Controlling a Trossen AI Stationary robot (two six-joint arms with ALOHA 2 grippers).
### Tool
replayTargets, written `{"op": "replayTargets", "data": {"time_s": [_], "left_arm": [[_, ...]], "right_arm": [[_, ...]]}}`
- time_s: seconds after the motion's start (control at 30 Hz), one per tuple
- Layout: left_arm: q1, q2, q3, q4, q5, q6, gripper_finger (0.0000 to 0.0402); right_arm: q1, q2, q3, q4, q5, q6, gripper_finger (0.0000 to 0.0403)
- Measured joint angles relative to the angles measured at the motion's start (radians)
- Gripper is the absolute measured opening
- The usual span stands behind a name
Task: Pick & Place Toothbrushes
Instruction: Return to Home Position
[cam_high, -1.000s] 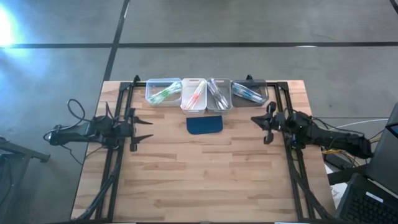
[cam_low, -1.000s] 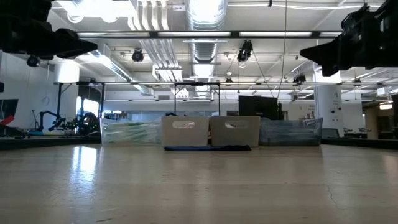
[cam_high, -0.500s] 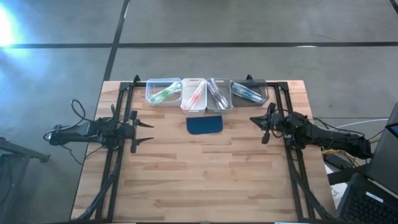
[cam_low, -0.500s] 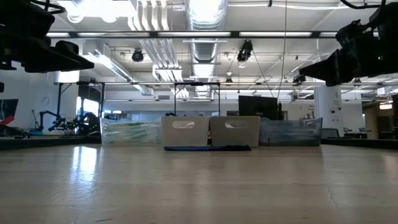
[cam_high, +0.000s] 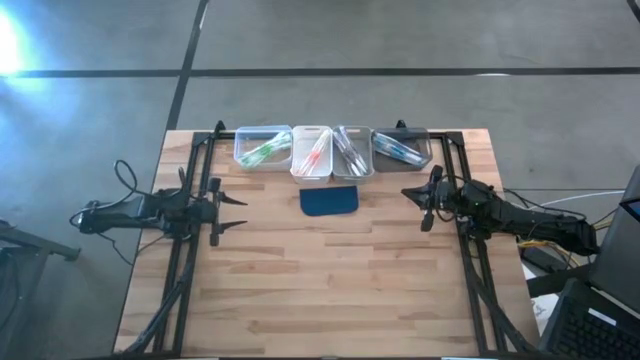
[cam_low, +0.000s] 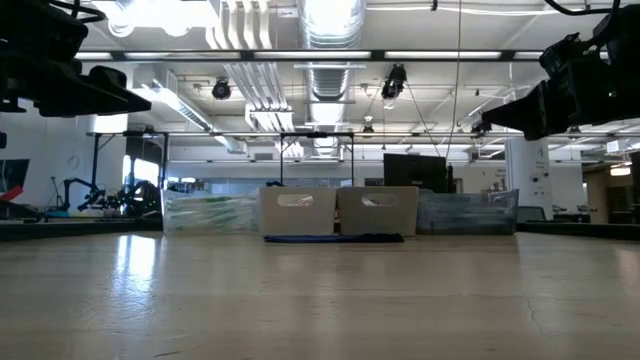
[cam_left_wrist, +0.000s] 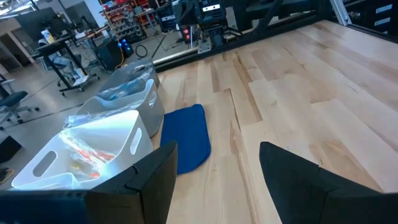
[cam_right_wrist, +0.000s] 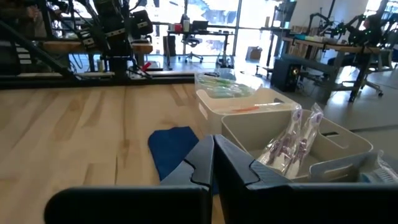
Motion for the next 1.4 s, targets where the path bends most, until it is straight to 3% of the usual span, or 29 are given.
{"op": "replayTargets", "data": {"time_s": [0.67, 1.03, 1.27, 1.4], "left_arm": [[0.0, 0.001, 0.0, 0.01, 0.0, 0.002, 0.0232], [0.0, 0.004, -0.005, 0.295, 0.001, -0.253, 0.0232], [0.0, 0.003, -0.164, 0.446, 0.001, -0.267, 0.0232], [0.0, 0.007, -0.162, 0.422, 0.005, -0.298, 0.0232]], "right_arm": [[0.0, 0.0, 0.0, 0.0, 0.0, 0.001, 0.0008], [0.0, 0.0, 0.0, 0.0, 0.0, 0.0, 0.0008], [0.0, 0.0, 0.0, 0.0, 0.0, 0.001, 0.0008], [0.0, 0.0, 0.0, 0.001, 0.0, 0.001, 0.0008]]}}
